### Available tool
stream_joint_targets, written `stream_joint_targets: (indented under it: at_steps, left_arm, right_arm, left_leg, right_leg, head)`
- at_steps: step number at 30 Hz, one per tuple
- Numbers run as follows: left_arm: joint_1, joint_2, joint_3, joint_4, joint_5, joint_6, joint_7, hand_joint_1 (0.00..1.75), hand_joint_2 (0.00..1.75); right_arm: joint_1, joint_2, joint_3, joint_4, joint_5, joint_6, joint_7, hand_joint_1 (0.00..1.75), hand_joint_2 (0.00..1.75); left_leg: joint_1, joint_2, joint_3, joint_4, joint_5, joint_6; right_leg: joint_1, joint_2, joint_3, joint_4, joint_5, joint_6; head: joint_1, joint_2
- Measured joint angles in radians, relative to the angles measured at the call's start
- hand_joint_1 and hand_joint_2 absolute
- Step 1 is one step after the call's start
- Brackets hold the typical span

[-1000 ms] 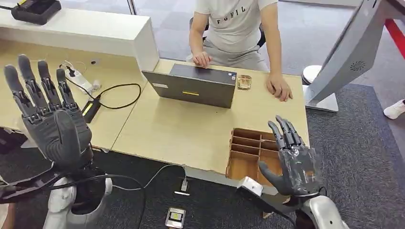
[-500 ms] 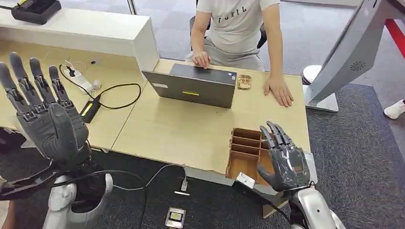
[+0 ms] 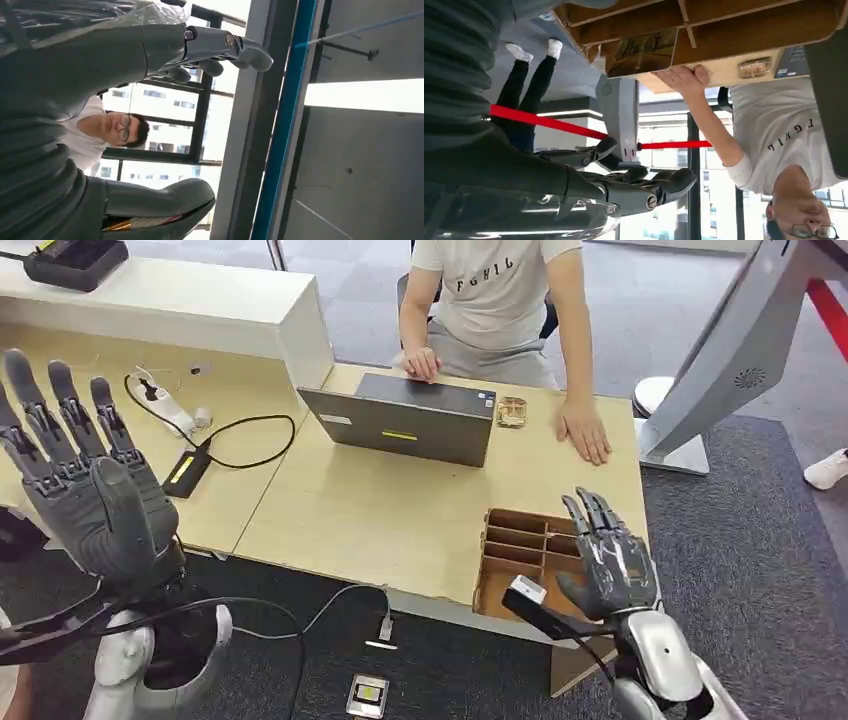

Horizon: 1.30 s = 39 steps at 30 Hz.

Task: Pass the card to the sensor for recognition and then transmit it.

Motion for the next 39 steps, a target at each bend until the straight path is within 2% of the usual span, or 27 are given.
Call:
stream_joint_targets:
  at_steps: [6, 13, 25, 39]
  left_arm:
    - [0.003, 0.003, -0.003, -0.001, 0.000, -0.001, 0.000, 0.00, 1.75]
    - [0.017, 0.003, -0.004, 0.000, 0.009, -0.056, 0.000, 0.00, 1.75]
    - [0.018, 0.003, -0.009, 0.006, 0.021, -0.081, 0.000, 0.00, 1.75]
    - [0.007, 0.003, -0.017, 0.012, 0.029, -0.060, 0.000, 0.00, 1.75]
  right_arm:
    - [-0.007, -0.001, -0.004, 0.032, -0.005, -0.005, 0.010, 0.00, 1.75]
    - [-0.013, -0.013, -0.014, 0.053, -0.011, -0.009, 0.018, 0.00, 1.75]
    - [-0.011, -0.028, -0.031, 0.084, 0.011, -0.007, 0.040, 0.00, 1.75]
    - [-0.014, -0.036, -0.039, 0.122, 0.016, -0.005, 0.048, 0.02, 1.75]
  left_leg:
    - [0.000, 0.000, 0.000, 0.000, 0.000, 0.000]
    - [0.000, 0.000, 0.000, 0.000, 0.000, 0.000]
    - [0.000, 0.000, 0.000, 0.000, 0.000, 0.000]
    - [0.000, 0.000, 0.000, 0.000, 0.000, 0.000]
  right_leg:
    - [0.000, 0.000, 0.000, 0.000, 0.000, 0.000]
    - [0.000, 0.000, 0.000, 0.000, 0.000, 0.000]
    - [0.000, 0.000, 0.000, 0.000, 0.000, 0.000]
    - [0.000, 0.000, 0.000, 0.000, 0.000, 0.000]
  head:
    - [0.000, 0.000]
    - [0.000, 0.000]
    - [0.000, 0.000]
    - [0.000, 0.000]
